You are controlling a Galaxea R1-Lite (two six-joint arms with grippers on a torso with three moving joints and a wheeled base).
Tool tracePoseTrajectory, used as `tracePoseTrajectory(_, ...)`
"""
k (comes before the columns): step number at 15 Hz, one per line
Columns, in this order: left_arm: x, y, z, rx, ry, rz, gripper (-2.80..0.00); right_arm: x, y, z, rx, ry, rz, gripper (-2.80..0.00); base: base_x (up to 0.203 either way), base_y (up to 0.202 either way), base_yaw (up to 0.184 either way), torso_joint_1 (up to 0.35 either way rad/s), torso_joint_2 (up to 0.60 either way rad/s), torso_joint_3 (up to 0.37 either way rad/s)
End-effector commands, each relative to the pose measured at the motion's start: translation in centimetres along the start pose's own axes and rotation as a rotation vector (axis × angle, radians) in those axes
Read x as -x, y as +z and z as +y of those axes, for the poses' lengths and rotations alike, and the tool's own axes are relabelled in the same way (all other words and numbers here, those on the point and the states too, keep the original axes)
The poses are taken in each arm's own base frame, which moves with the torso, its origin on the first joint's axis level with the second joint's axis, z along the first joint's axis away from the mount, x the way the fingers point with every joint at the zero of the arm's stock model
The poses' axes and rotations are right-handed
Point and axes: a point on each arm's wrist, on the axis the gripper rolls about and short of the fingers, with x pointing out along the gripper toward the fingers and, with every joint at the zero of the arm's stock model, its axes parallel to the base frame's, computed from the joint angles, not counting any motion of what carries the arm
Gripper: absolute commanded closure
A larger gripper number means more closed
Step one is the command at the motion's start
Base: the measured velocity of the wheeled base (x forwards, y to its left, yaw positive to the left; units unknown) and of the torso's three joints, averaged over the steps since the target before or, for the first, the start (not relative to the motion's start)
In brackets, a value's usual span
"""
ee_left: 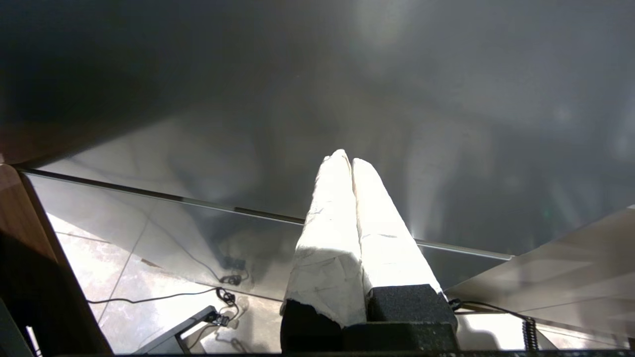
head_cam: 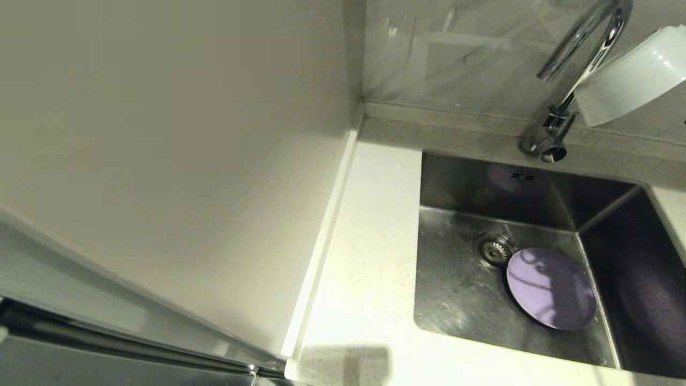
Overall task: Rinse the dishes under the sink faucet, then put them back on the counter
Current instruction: Put a bowl back to the table from the sink
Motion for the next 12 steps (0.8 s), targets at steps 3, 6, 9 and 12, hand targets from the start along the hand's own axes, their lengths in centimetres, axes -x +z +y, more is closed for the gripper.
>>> tracePoseTrajectory(3,0.0,-0.1,0.0,0.001,0.0,0.002,0.0,1.8,1.8,-1.0,0.161,-0.18,-0.021,0.0,0.0,0.0,0.0,0.0,0.0,0.0)
tracePoseTrajectory(6,0.0,-0.1,0.0,0.001,0.0,0.004,0.0,4.6,3.9,-0.6,0.202,-0.308,-0.148,0.0,0.0,0.0,0.0,0.0,0.0,0.0)
tracePoseTrajectory(9,0.0,-0.1,0.0,0.001,0.001,0.003,0.0,6.8,4.8,-0.5,0.267,-0.41,-0.236,0.0,0.0,0.0,0.0,0.0,0.0,0.0)
tracePoseTrajectory(12,0.0,-0.1,0.0,0.001,0.0,0.002,0.0,8.1,5.0,-1.3,0.388,-0.533,-0.309,0.0,0.0,0.0,0.0,0.0,0.0,0.0)
